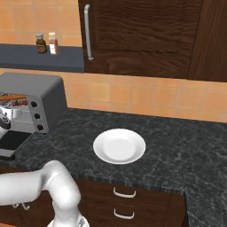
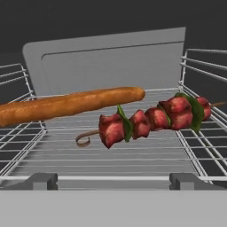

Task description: Pick up the kebab skewer and baguette bread, and place them inside the toaster oven. Close the toaster oven door and start by setting the timer.

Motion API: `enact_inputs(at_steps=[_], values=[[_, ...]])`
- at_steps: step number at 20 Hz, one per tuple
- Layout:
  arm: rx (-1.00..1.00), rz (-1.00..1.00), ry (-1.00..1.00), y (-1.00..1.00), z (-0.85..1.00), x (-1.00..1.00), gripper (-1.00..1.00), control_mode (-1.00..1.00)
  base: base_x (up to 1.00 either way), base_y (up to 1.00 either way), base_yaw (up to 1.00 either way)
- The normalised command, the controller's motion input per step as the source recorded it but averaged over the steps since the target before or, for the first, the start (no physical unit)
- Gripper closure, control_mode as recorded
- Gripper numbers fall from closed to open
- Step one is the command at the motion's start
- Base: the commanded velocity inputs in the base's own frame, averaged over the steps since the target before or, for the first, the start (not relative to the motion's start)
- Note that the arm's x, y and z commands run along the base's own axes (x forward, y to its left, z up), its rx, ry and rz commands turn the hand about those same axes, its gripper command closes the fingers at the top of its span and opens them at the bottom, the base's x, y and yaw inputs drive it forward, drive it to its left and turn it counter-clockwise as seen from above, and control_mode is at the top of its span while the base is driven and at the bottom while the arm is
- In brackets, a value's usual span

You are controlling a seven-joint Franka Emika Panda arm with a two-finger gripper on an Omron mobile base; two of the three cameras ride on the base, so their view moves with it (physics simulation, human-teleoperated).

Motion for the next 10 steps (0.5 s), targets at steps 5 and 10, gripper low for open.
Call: enact_inputs(at_steps=[5,10], values=[[0.00,0.00,0.00,0.00,0.00,0.21,-1.00,-1.00,0.00,0.00,0.00],[0.00,0.00,0.00,0.00,0.00,0.23,-1.00,-1.00,0.00,0.00,0.00]])
